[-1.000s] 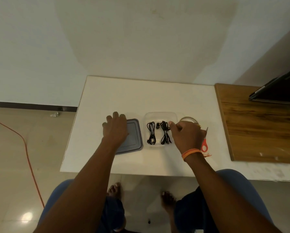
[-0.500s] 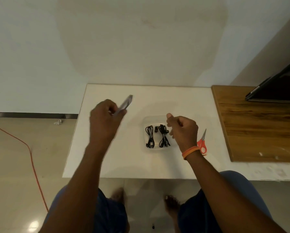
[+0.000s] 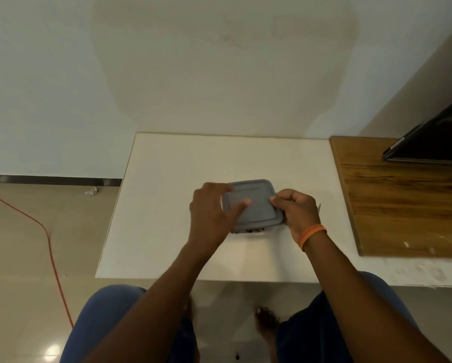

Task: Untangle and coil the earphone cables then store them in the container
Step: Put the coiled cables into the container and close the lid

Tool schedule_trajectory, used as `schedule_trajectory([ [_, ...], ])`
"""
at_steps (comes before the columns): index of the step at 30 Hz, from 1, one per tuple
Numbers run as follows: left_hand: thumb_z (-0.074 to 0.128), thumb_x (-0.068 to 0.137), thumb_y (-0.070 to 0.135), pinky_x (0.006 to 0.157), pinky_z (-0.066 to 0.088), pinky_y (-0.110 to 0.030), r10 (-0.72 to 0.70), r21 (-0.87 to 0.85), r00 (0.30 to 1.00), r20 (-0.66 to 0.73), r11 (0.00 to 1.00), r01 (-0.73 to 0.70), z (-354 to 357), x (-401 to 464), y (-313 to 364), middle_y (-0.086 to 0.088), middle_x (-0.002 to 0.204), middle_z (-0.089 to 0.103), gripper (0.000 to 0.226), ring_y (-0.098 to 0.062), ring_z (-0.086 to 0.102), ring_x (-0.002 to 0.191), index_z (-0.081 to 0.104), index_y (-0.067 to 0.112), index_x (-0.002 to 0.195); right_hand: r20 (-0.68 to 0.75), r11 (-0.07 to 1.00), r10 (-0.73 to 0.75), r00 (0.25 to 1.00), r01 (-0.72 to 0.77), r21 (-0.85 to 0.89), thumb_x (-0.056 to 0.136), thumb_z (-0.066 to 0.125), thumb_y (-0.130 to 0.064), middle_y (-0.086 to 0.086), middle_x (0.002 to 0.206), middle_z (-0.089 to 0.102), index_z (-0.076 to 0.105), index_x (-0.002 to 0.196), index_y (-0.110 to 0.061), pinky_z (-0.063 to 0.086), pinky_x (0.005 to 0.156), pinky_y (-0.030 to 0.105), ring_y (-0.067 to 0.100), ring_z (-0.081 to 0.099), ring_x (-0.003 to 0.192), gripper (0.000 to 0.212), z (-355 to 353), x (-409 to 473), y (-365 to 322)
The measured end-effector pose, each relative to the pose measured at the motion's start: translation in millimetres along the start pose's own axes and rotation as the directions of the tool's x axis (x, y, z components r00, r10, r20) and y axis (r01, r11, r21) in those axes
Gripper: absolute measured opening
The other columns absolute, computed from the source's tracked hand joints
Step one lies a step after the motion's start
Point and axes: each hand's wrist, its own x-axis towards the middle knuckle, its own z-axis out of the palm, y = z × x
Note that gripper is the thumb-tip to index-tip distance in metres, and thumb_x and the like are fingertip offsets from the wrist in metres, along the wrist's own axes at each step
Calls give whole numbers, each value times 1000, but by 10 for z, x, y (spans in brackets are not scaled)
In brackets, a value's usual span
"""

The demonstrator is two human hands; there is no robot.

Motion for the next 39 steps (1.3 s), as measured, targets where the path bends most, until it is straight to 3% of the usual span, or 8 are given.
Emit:
schedule_trajectory([
  [4,73,81,49,86,57,-41,-376,-255,919,120,883,395,5,3,-131,-4,104,68,57,-17,65,95,60,19,128,-139,908,-236,962,168,-383,73,80,-18,12,62,63,62,58,-2,49,59,33,20,53,57,29,90,-86,43],
  [9,74,84,22,63,45,-10,-305,-227,947,105,919,321,-2,-14,-81,2,89,71,34,-10,65,82,68,26,117,-64,764,-329,942,226,-604,83,70,-21,-2,50,53,52,52,-17,31,49,18,11,48,49,36,164,-182,74],
  [14,63,91,22,88,51,-30,-307,-261,947,96,910,321,58,93,-100,-1,103,71,35,-17,65,97,66,31,125,-94,794,-371,924,263,-548,86,65,-10,8,58,57,59,61,-5,37,52,17,11,49,52,26,128,-140,63],
  [18,53,98,19,71,35,-7,-267,-244,957,112,926,287,184,150,-78,9,101,68,33,-8,60,93,65,24,128,-111,789,-369,923,248,-561,87,65,-7,11,74,65,67,75,0,33,54,6,11,52,62,13,84,-86,42],
  [20,52,98,15,69,34,-13,-268,-231,960,88,932,281,214,158,-80,7,88,62,28,-8,52,82,70,18,120,-108,798,-345,932,231,-557,86,66,-9,13,74,66,68,75,1,35,53,7,13,53,61,15,70,-43,65],
  [30,60,83,14,74,59,-50,-326,-236,939,111,909,343,166,237,-189,-18,74,65,28,-22,56,71,55,29,59,-58,895,-154,986,114,-430,78,72,-7,17,74,68,65,70,-2,60,64,48,34,67,72,12,2,60,124],
  [36,78,77,16,62,45,-31,-406,-279,854,324,822,496,150,235,-287,-17,69,56,31,-20,50,65,63,-11,80,7,976,59,998,-57,-211,78,77,-4,18,92,70,64,91,-5,60,66,46,34,70,80,19,-67,63,84],
  [39,87,66,8,81,54,-34,-501,-391,779,377,677,624,131,219,-378,-11,86,68,33,-25,66,81,70,-7,91,1,974,53,999,-52,-220,79,77,-3,20,95,70,65,104,0,60,71,48,35,70,84,29,-50,61,114],
])
